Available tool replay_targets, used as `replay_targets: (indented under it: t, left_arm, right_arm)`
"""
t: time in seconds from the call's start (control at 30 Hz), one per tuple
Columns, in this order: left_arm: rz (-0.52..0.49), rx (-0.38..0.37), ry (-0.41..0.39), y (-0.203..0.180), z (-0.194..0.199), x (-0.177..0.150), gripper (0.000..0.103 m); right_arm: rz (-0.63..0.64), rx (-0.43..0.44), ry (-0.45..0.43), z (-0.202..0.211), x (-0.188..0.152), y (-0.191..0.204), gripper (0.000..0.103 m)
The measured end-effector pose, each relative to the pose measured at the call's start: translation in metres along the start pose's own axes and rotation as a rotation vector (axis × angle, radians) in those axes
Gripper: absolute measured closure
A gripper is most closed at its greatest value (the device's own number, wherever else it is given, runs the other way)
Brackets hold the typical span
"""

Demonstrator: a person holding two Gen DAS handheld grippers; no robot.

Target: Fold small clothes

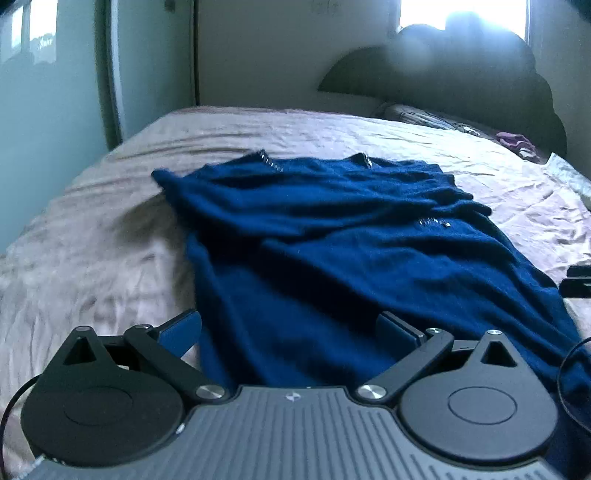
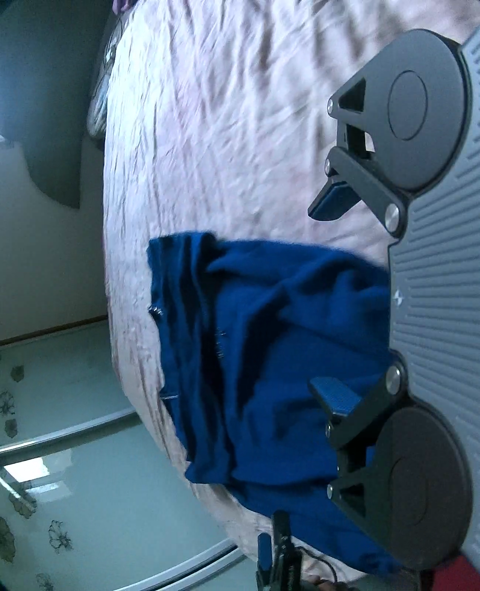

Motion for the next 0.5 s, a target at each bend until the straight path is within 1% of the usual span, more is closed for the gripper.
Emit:
replay_targets:
  t: [0.13, 0.2, 0.23, 0.27, 0.3, 0.37, 0.5]
  left_arm:
    - [0.014, -0.020, 0.044, 0.013, 0.019, -0.013, 0.001]
    - [0.009, -0.023, 0.073, 0.019, 0.028, -0.021, 0.001]
    - [0.008, -0.023, 0.089, 0.023, 0.033, -0.025, 0.001]
    - [0.010, -0.026, 0.107, 0.027, 0.037, -0.029, 0.001]
    - [0.017, -0.035, 0.127, 0.031, 0.042, -0.033, 0.001]
    - [0.050, -0.066, 0.178, 0.037, 0.047, -0.039, 0.001]
    - [0.149, -0.155, 0.274, 0.045, 0.048, -0.054, 0.002]
  right_arm:
    - [0.013, -0.061, 0.059, 0.036, -0.016, 0.001, 0.011]
    - [0.013, -0.068, 0.071, 0.057, -0.022, 0.003, 0.011]
    - [0.001, -0.053, 0.060, 0.069, -0.024, 0.004, 0.011]
    - [-0.019, -0.020, 0.037, 0.082, -0.024, 0.004, 0.007]
    - [-0.039, 0.017, 0.015, 0.092, -0.025, 0.005, 0.000]
    - [-0.071, 0.081, 0.001, 0.100, -0.027, 0.004, 0.000]
    - [-0.120, 0.141, 0.081, 0.077, -0.048, 0.003, 0.000]
Point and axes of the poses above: each gripper's, at about its wrist camera, not at the fingertips, and z roughly against the way its jaws point, y to its left, x to its top, the point moved 2 cm from there along -z, roughly the way its jaws point, and after that the axes turned 10 degrees about z, right-handed, at the moved point
